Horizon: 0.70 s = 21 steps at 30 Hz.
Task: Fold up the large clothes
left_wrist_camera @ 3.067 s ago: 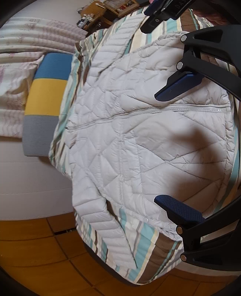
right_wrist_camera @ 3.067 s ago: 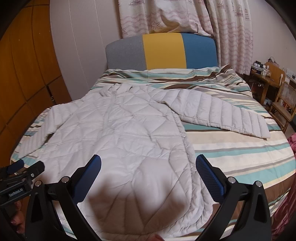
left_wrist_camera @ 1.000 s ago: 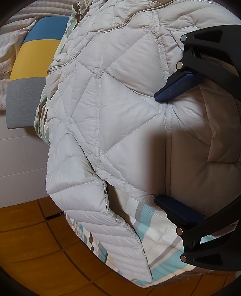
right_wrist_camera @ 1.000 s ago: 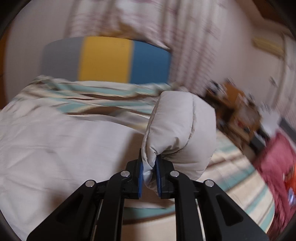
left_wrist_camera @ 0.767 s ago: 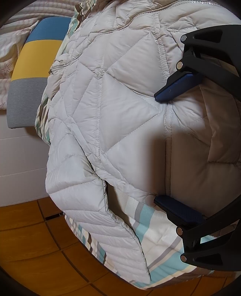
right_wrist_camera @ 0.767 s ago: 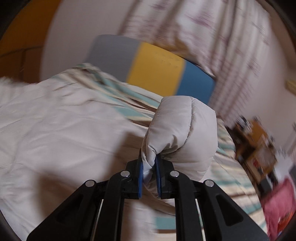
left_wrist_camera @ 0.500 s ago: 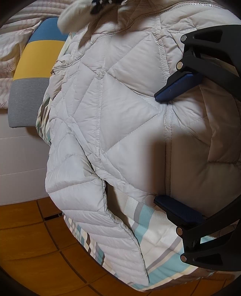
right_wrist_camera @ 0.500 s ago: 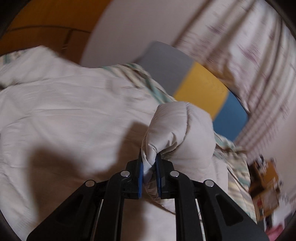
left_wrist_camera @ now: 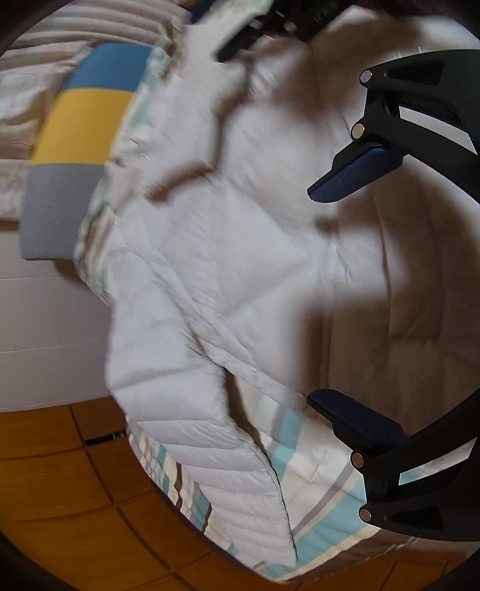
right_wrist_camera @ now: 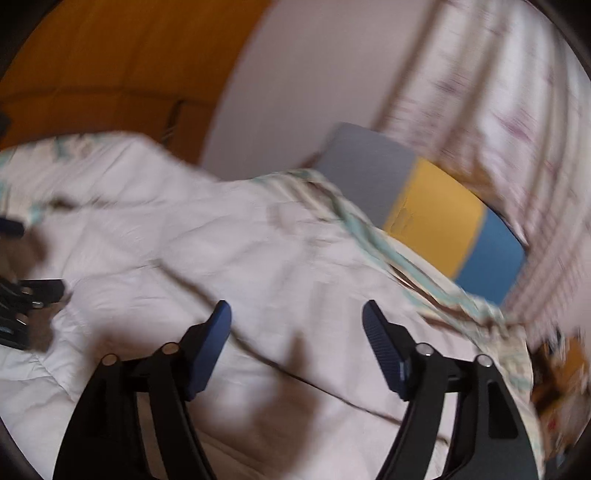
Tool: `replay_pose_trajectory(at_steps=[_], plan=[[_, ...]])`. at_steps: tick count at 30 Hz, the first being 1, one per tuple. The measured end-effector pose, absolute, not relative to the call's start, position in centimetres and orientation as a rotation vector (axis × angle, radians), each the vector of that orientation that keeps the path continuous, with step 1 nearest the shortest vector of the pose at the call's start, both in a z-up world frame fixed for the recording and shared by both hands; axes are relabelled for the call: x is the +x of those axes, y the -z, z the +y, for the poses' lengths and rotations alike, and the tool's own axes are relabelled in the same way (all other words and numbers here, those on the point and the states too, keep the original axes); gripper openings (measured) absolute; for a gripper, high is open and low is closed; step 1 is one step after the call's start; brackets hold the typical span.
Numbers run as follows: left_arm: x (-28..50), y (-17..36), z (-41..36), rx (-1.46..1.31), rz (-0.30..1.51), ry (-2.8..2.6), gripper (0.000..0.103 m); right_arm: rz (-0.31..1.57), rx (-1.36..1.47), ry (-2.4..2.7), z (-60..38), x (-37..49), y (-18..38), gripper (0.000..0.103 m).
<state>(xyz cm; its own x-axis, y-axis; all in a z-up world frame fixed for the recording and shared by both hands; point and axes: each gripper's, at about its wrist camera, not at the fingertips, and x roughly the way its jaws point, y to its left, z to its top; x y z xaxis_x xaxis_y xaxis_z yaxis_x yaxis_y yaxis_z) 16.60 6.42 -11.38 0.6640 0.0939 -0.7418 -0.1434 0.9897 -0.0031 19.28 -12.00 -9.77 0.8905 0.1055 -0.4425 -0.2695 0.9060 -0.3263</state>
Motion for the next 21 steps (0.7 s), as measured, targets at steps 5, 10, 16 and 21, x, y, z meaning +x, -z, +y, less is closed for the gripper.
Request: replay_pose_trajectory(at_steps=[5,10,16,21], plan=[[18.2,7.4,2.9,-0.087,0.768,-0.066,0.1,0.535,-0.183,0.169,-20.4,21.5,9.4,0.086],[22.2,7.8,-1.2,-0.046,0.799,-0.036,0.097,0.615,0.049,0.421,-28.2,21.6,11.6,0.092],[27.3,11.8,-3.5,0.048,0.858,-0.073,0.069,0.617,0.232,0.414,-32.2,20.7,12.7,0.1],[28.4,14.0,-1.6,0.101,0.818,-0.127,0.069,0.623,0.298,0.368,-32.9,19.7,12.6,0.101]])
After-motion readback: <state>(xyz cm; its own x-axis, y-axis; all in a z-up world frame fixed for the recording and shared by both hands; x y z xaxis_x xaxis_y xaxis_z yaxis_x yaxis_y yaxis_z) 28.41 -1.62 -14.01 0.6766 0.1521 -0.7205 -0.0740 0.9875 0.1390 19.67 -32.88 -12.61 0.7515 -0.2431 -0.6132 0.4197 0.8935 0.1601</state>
